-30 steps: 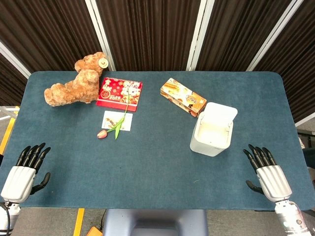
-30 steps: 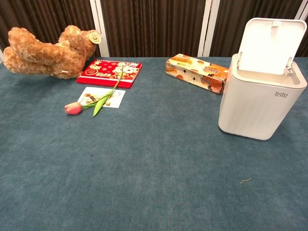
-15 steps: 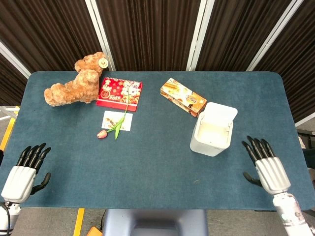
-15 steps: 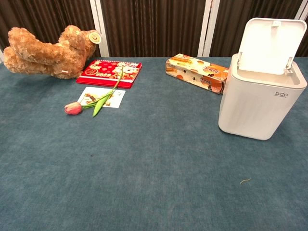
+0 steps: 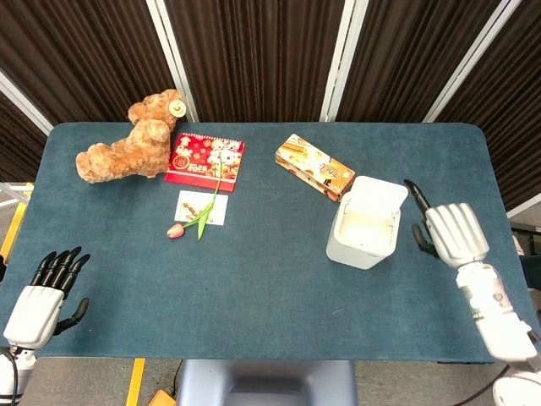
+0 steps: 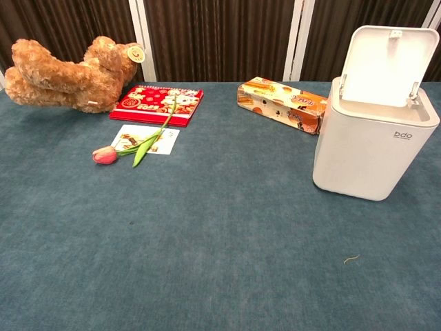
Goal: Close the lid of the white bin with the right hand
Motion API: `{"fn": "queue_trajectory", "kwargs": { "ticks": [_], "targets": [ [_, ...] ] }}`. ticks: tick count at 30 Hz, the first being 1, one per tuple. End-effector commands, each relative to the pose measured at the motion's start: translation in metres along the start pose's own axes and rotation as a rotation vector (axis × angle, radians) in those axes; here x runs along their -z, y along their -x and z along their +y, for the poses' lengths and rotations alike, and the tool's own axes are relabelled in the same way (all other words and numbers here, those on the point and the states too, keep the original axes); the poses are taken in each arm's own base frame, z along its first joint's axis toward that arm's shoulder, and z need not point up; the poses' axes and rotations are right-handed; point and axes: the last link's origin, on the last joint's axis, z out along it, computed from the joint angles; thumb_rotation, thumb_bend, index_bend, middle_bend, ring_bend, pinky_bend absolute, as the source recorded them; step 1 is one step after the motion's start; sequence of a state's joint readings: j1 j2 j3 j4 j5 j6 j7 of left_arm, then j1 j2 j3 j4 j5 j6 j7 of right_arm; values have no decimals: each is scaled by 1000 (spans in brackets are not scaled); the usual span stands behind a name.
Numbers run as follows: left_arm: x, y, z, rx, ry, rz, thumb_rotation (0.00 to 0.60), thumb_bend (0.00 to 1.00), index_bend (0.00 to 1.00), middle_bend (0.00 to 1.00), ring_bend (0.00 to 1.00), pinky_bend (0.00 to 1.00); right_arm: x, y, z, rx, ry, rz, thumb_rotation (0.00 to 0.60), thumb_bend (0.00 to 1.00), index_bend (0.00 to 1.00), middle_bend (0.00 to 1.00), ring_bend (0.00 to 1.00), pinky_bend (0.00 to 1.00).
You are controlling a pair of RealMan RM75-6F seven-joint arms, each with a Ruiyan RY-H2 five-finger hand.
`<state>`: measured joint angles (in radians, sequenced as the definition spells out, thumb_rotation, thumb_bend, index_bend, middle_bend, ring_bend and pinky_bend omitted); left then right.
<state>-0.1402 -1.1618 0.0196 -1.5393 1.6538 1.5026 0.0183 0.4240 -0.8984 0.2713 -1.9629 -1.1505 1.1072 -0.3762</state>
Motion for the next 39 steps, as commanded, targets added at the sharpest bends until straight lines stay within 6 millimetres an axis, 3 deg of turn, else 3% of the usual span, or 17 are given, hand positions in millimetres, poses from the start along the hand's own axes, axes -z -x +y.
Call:
{"fn": "queue_trajectory", "kwargs": {
  "ticks": [1, 8, 20, 26, 32, 39],
  "targets": [
    [0, 0, 0, 0, 0, -2, 600, 441, 0, 0, 0, 3, -35, -31, -18, 54, 8, -82, 600, 709, 120, 1000, 1000, 1000],
    [0, 1, 1, -2, 0, -5, 600, 442, 0, 0, 0, 3, -65, -35, -24, 85, 54, -174, 600, 803, 151, 1000, 1000, 1000],
    [0, 1, 1, -6, -4, -2, 600, 442, 0, 0, 0, 3, -73, -14, -32, 132, 61, -281, 600, 821, 280, 1000, 1000, 1000],
    [0, 1, 1, -8, -5, 0, 600, 442, 0, 0, 0, 3, -63, -15, -32, 141, 40, -276, 600, 821, 351, 1000, 1000, 1000],
    [1, 0, 1, -6, -5, 5, 600, 442, 0, 0, 0, 3, -35, -16, -37, 185, -10, -257, 600, 821, 342, 1000, 1000, 1000],
    [3, 0, 3, -5, 3, 8, 600, 440, 0, 0, 0, 3, -10, 3, -47, 274, -83, -296, 600, 821, 315, 1000, 1000, 1000]
  ]
}}
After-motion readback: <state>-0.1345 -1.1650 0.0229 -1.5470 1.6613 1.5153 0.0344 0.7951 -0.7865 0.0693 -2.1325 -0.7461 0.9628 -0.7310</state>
